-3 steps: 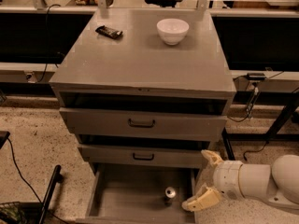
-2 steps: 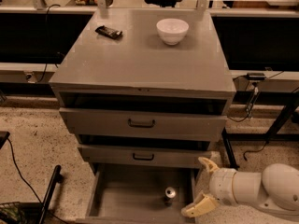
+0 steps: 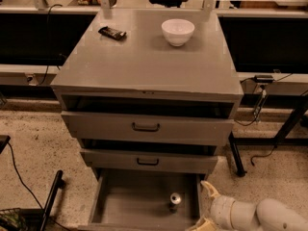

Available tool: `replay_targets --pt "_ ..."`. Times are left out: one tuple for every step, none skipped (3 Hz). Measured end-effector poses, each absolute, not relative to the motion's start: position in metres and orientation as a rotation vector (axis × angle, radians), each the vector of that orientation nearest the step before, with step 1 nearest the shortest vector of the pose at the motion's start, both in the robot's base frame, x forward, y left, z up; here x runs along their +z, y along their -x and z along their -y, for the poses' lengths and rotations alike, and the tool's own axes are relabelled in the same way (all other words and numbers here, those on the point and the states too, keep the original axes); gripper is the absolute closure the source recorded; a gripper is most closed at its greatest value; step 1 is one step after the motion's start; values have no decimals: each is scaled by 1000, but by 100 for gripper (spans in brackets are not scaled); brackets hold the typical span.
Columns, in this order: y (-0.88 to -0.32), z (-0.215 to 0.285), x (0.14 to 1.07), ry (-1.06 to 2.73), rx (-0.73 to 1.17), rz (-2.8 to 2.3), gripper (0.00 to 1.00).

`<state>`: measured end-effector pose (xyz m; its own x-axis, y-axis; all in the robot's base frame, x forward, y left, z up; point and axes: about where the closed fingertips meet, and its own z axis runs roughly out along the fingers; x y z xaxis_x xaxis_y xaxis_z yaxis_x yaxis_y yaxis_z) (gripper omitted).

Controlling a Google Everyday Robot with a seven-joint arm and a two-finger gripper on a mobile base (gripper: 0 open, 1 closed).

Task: Pick redbull can from bottom drawer and place on counter

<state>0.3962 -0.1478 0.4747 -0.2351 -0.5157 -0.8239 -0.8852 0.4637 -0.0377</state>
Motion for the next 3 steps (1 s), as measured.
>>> replay_targets --pt "-383 129 439 1121 675 -1901 0" --pt "-387 129 439 1137 669 -1916 0" --pt "-413 138 408 1166 611 -1934 0"
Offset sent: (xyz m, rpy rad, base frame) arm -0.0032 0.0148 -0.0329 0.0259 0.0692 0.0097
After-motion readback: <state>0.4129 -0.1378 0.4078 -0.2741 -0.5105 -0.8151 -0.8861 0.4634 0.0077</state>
